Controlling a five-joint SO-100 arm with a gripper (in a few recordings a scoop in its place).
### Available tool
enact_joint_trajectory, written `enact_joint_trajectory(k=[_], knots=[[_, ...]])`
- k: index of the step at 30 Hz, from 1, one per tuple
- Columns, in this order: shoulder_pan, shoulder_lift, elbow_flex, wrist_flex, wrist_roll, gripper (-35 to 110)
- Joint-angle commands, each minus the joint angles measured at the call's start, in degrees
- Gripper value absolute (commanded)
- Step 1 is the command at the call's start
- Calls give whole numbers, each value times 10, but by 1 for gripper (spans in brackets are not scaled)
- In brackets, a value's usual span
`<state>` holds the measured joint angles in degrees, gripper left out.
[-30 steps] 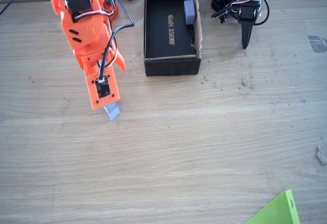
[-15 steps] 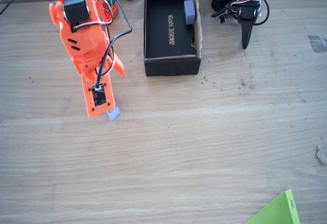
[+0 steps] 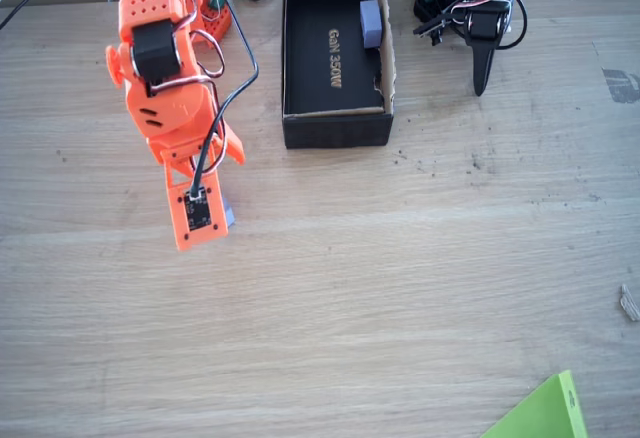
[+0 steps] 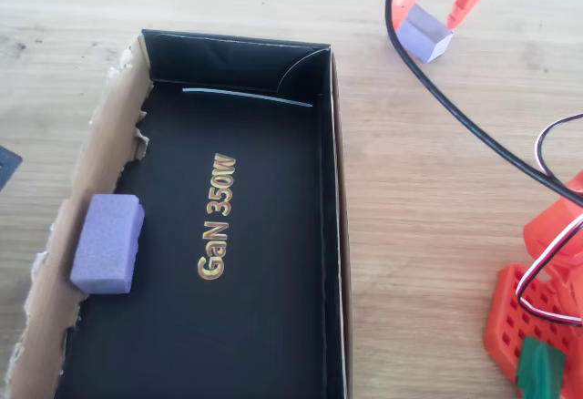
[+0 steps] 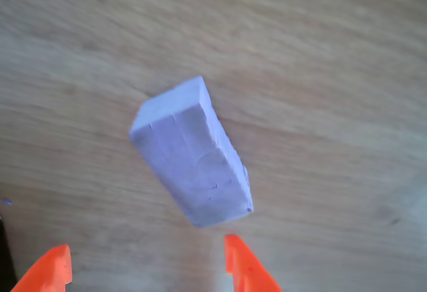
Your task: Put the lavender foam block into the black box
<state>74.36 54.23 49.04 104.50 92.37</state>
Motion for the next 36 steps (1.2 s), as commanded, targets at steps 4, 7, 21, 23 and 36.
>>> enact_joint_trajectory(k=[4, 7, 21, 23, 36], knots=[[9, 9, -28, 0, 4, 28], [9, 4, -33, -1, 4, 29], [24, -23, -62, -3, -28, 29], [30, -22, -64, -3, -38, 30], [25, -20, -64, 11, -36, 31]])
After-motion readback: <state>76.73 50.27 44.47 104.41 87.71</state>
